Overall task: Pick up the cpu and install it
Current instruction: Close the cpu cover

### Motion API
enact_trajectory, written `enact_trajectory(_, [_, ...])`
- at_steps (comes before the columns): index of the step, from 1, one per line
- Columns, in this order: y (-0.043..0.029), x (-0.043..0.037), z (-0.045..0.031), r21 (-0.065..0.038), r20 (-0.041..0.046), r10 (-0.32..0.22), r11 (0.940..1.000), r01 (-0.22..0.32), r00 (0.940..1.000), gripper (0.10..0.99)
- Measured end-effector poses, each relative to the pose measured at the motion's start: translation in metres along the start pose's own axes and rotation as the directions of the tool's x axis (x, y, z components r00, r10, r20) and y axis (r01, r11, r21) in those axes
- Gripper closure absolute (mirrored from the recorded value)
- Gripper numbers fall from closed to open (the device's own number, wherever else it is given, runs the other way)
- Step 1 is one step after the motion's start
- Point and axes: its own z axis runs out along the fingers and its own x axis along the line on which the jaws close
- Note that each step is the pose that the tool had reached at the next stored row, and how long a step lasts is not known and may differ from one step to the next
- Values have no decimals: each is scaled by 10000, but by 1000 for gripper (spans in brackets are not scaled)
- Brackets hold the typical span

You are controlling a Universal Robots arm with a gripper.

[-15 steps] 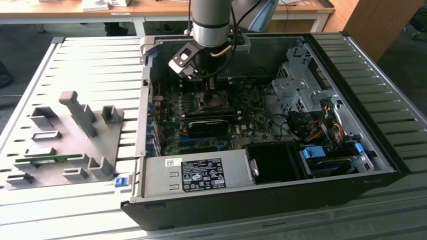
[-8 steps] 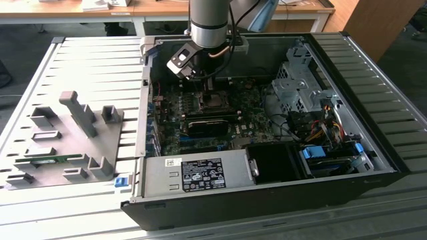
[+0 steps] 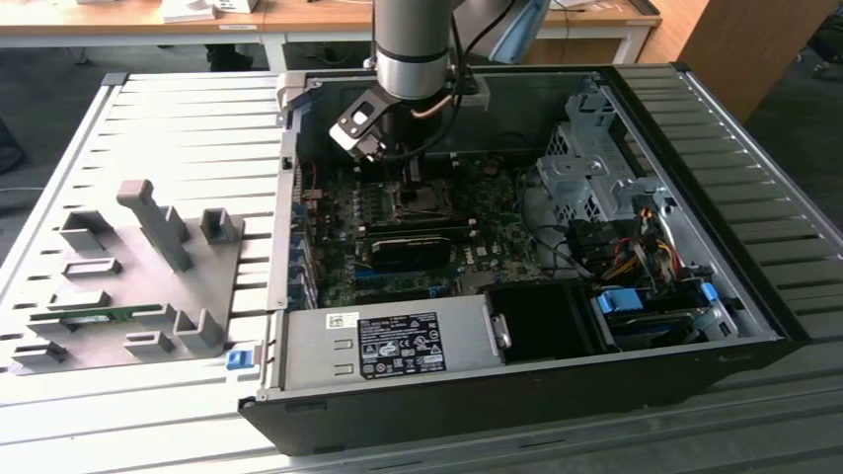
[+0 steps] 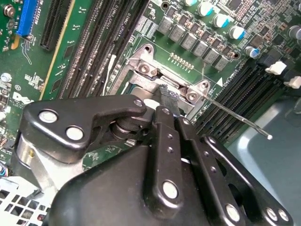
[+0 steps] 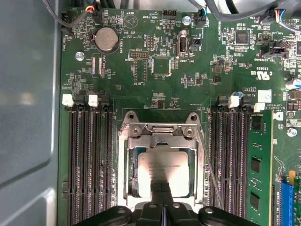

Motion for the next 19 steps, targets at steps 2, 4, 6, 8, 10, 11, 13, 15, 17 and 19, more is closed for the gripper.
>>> enact_trajectory(2, [4,0,3,0,1,2,10000,-2,10000,980])
enact_trajectory(4, [29,2,7,-7,-8,1,10000,-1,10000,980])
enact_trajectory(6, [62,1,7,-5,-4,0,10000,0,10000,980])
enact_trajectory(8, [79,1,7,-4,-4,0,10000,0,10000,980])
enact_trajectory(10, [81,3,-3,-13,-17,2,10000,-2,10000,980])
enact_trajectory(11, [81,2,-21,-10,-13,2,10000,-2,10000,980])
enact_trajectory(13, [80,-1,-73,-5,-5,1,10000,-1,10000,980])
enact_trajectory(15, [80,-3,-128,-5,-6,1,10000,-1,10000,980])
enact_trajectory(17, [84,-3,-140,-6,-7,-1,10000,1,10000,980])
enact_trajectory(19, [103,-3,-139,-6,-7,1,10000,-1,10000,980])
